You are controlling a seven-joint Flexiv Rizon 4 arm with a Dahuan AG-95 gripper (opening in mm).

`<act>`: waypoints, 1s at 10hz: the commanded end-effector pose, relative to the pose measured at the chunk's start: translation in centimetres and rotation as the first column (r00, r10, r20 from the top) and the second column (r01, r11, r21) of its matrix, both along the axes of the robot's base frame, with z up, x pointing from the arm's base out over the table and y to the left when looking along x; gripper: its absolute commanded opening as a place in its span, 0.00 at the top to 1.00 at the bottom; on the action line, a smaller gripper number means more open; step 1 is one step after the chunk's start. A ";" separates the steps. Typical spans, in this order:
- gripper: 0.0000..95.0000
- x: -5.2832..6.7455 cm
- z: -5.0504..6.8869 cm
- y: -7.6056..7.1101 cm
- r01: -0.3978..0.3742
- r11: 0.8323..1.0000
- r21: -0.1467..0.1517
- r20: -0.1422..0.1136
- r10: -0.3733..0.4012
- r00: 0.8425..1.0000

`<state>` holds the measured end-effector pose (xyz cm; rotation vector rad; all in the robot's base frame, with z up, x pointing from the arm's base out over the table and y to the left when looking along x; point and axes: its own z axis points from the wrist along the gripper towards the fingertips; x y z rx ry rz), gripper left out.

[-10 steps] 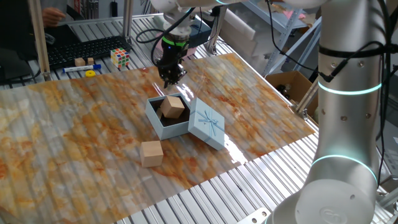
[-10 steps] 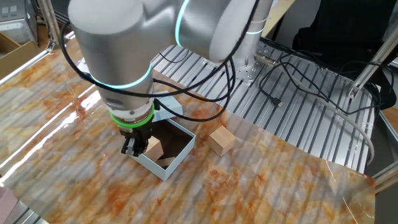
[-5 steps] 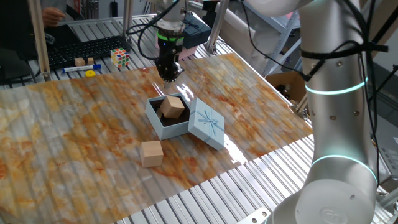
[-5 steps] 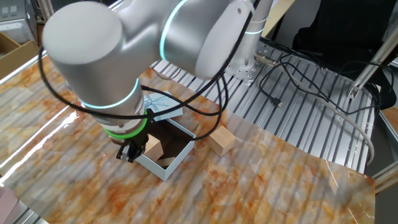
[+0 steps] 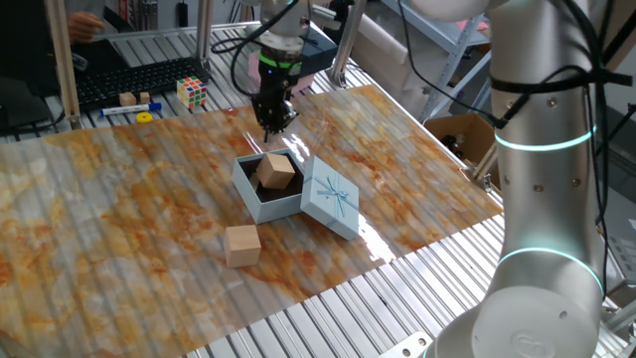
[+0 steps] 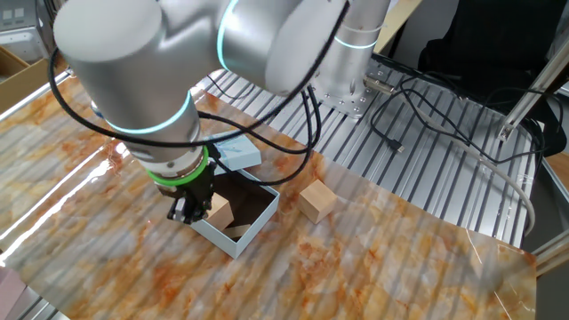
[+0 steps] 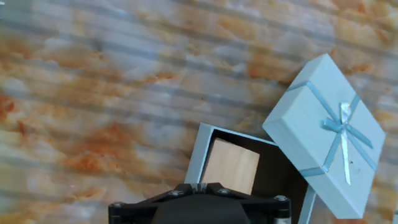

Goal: Take everything out of the gift box

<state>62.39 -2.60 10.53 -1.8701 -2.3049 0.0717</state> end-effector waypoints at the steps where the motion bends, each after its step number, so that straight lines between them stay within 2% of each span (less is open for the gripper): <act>1: 0.00 -0.5 0.0 -0.6 -0.010 1.000 -0.008 0.022 0.010 1.000; 2: 0.00 -1.3 0.0 -0.9 -0.021 1.000 -0.006 0.057 0.022 0.998; 3: 0.00 -2.4 -0.1 -1.3 -0.032 0.999 -0.008 0.078 0.032 0.996; 6: 0.00 -3.9 0.1 -1.9 -0.006 1.000 0.000 0.101 0.006 0.995; 8: 0.00 -4.3 0.1 -2.2 0.034 0.999 0.013 0.117 -0.035 0.992; 10: 0.00 -5.1 -0.2 -2.3 0.044 0.999 0.013 0.129 -0.045 0.991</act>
